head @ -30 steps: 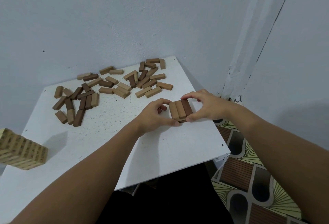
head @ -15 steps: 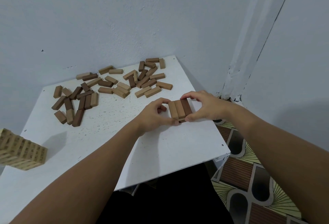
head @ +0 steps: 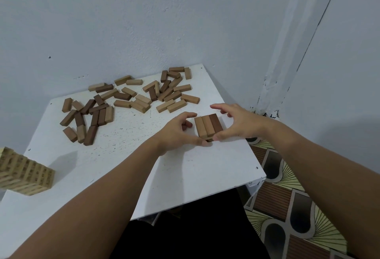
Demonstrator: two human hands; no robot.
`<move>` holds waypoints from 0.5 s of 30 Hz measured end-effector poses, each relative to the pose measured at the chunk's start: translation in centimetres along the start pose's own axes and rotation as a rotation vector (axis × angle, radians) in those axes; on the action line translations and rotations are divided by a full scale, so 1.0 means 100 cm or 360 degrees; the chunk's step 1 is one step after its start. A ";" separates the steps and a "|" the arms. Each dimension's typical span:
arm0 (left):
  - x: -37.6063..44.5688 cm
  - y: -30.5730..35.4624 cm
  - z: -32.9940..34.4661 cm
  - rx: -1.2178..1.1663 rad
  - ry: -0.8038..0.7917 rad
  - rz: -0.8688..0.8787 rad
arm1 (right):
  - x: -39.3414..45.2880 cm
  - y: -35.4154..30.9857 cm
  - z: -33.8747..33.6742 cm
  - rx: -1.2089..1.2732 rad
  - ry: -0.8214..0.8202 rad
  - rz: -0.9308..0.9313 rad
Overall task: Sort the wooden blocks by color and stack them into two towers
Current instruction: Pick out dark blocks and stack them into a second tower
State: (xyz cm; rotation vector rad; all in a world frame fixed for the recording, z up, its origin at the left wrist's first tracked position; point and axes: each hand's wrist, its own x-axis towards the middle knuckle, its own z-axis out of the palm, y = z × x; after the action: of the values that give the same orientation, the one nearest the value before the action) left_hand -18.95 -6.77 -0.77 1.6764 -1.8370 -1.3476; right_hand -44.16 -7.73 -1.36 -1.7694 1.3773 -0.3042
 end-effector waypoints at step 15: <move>-0.003 -0.035 -0.074 0.0494 0.0657 -0.0072 | 0.057 -0.087 0.020 -0.0878 0.0323 0.0016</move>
State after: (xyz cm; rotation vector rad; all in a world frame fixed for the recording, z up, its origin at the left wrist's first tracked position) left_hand -11.21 -9.17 0.29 1.9776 -1.8280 -0.6785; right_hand -34.93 -11.61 2.13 -2.2228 1.7321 -0.1008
